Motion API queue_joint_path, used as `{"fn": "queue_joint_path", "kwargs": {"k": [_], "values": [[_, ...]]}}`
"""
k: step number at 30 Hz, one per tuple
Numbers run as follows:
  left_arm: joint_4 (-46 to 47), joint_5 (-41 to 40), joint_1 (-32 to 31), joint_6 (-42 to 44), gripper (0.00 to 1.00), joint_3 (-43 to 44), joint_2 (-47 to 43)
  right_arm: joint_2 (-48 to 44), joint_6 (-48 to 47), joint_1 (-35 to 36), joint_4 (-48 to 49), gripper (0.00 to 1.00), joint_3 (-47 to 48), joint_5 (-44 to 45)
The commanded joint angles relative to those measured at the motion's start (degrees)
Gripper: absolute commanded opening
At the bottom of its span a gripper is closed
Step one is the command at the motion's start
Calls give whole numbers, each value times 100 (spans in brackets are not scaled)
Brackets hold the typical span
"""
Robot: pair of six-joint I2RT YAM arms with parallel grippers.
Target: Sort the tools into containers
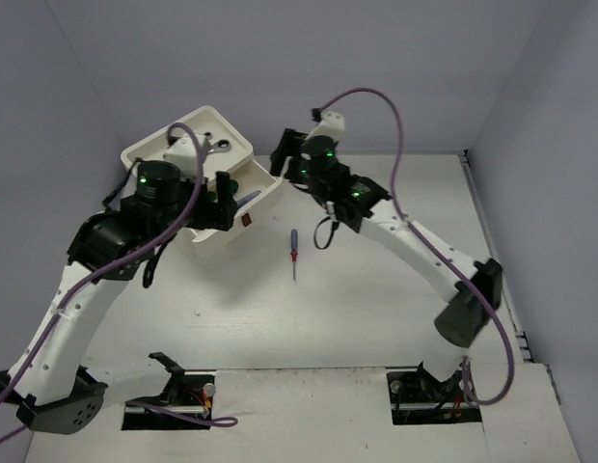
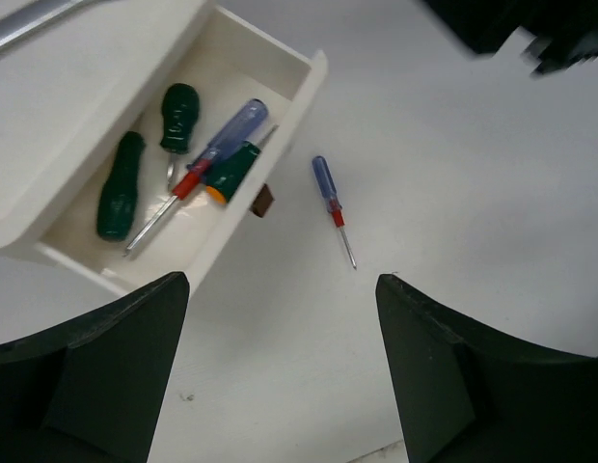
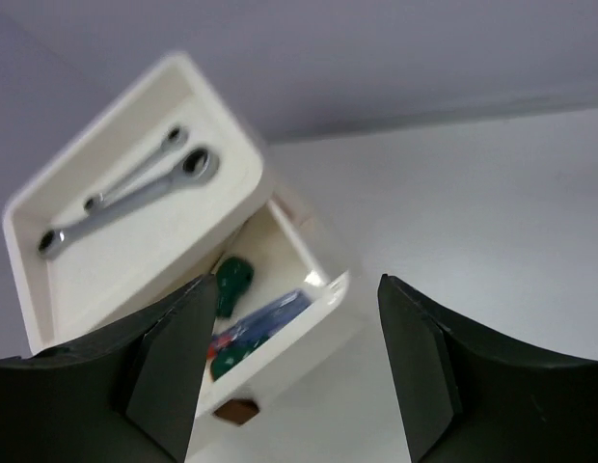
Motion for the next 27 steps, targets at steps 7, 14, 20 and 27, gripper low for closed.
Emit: {"fn": "queue_joint_path", "kwargs": {"k": [7,14,20,27], "values": [[469,-755,-1501,-979,72,422,1769,-3142,-759,-2988,-54,65,-3232,-1144],[475,-871,-1715,-1437,68,644,3020,-4071,-969,-3953,-509,65,-4522,-1726],[615,-806,-1603,-1499,67,738,4157,-4266,-945,-4287,-562,65,-4947,-2326],[895,-501,-1142,-1578,65,791,5085,-4231,-858,-4297,-553,65,-5039,-2655]]}}
